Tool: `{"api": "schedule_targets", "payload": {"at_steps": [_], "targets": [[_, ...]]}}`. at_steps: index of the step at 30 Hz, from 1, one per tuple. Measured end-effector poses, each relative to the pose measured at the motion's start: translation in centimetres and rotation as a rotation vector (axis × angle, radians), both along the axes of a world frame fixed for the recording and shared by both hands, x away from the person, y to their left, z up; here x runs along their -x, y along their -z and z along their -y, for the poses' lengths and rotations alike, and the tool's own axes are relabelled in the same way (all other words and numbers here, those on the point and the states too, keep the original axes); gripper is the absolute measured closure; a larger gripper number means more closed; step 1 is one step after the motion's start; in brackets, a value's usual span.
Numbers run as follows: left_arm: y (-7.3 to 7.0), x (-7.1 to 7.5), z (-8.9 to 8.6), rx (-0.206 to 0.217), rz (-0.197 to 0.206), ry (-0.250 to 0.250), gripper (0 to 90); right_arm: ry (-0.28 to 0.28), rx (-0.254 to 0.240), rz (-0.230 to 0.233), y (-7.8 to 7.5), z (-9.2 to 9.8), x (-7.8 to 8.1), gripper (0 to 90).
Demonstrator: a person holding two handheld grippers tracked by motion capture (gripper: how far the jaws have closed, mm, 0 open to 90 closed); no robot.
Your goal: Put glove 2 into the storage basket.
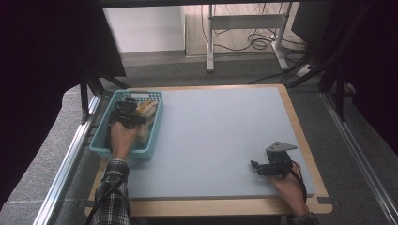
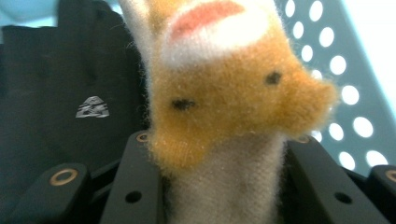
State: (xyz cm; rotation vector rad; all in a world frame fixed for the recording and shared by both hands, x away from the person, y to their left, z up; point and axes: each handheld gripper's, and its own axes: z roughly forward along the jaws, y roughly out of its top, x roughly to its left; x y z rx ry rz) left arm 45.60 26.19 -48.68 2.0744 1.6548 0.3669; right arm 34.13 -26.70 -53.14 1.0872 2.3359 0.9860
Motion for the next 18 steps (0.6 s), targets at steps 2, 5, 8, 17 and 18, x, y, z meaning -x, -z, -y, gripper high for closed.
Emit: {"api": "schedule_targets", "payload": {"at_steps": [2, 5, 8, 17, 18], "targets": [[0.5, -0.4, 0.7, -0.017, -0.025, 0.015, 60.3, 0.0, 0.0, 0.0, 0.0, 0.0, 0.0, 16.3], [1.2, -0.9, 1.3, -0.042, -0.07, 0.032, 44.6, 0.0, 0.0, 0.0, 0.0, 0.0, 0.0, 16.4], [1.5, -1.2, 1.1, -0.039, -0.11, 0.031, 30.3, 0.0, 0.0, 0.0, 0.0, 0.0, 0.0, 16.3], [-1.6, 1.0, 0.1, 0.043, -0.06, 0.077, 12.2, 0.0, 0.001, 0.0, 0.0, 0.0, 0.0, 16.4], [-1.9, 1.2, -0.1, 0.064, -0.042, 0.073, 12.6, 0.0, 0.001, 0.0, 0.0, 0.0, 0.0, 16.4]]}}
